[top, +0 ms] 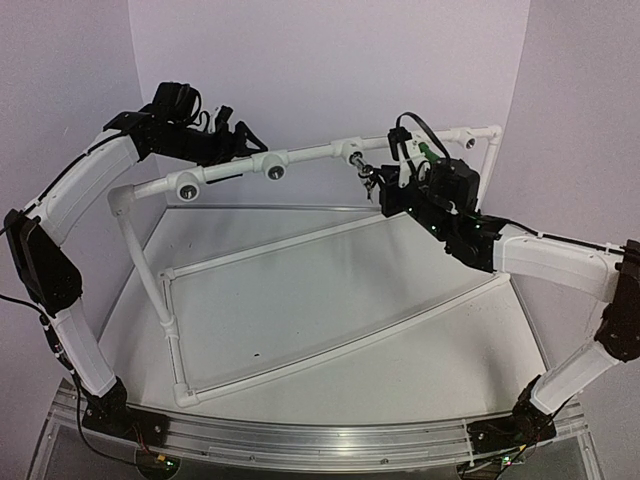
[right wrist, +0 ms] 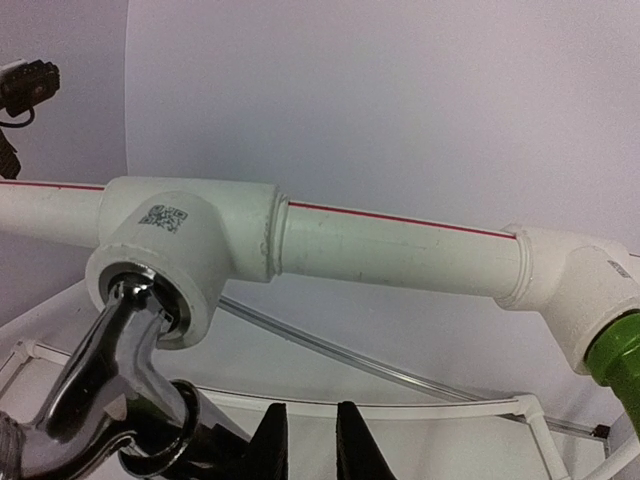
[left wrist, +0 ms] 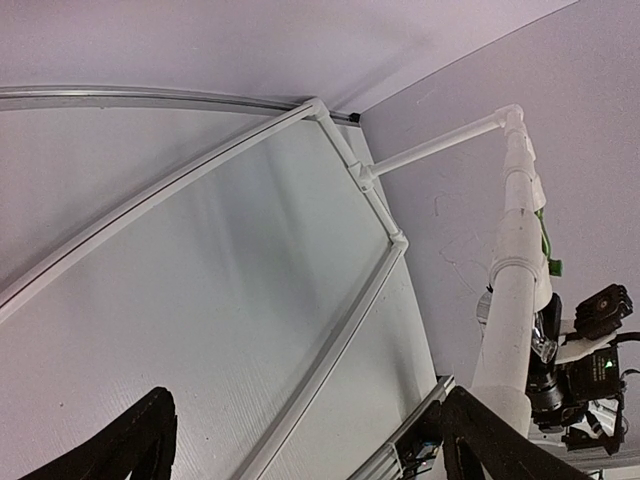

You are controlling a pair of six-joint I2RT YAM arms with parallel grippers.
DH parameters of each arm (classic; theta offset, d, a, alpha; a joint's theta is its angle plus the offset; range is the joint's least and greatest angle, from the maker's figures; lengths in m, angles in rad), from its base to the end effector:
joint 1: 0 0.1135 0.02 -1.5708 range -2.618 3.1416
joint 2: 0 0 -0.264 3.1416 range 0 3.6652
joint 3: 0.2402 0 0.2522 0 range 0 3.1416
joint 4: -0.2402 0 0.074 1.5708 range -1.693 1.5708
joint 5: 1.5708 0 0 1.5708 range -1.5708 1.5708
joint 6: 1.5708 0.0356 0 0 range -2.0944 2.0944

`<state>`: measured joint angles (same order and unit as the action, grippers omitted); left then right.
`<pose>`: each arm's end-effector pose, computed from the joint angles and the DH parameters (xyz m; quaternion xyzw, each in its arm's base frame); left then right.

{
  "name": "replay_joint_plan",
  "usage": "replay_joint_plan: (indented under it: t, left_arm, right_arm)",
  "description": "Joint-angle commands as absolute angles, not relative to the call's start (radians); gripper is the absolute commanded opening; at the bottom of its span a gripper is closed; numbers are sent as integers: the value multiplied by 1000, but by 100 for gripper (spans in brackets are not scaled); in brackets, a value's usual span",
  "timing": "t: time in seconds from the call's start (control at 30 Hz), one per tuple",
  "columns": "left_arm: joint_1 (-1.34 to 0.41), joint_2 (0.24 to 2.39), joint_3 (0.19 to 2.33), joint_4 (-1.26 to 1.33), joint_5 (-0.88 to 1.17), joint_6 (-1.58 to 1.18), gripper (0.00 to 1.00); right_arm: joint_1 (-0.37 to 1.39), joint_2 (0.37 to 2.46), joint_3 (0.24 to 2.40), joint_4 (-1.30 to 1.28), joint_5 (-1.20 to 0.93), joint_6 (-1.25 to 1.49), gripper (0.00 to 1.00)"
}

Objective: Install the water faucets

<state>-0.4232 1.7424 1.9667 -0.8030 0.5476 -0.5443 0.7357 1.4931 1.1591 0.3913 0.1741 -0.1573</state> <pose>0.3370 -0.1721 0.4295 0.0772 0.8529 -0.4236 0.2950 0.2706 0.2367 0.3593 -0.2383 0.6442 0.1494 0.7113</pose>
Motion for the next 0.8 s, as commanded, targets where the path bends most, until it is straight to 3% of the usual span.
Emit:
replay_joint_plan:
  t: [0.0, 0.4, 0.77]
  left_arm:
    - [-425, 1734, 1974, -815, 564, -534, 90]
    - [-425, 1742, 1970, -816, 569, -529, 90]
    - [-415, 1785, 2088, -866, 543, -499, 92]
  right_arm:
    - [760, 1533, 1211, 423, 79, -162, 16]
    - [799, 1529, 1205, 422, 51, -158, 16]
    - [747, 1418, 1231, 338, 140, -173, 24]
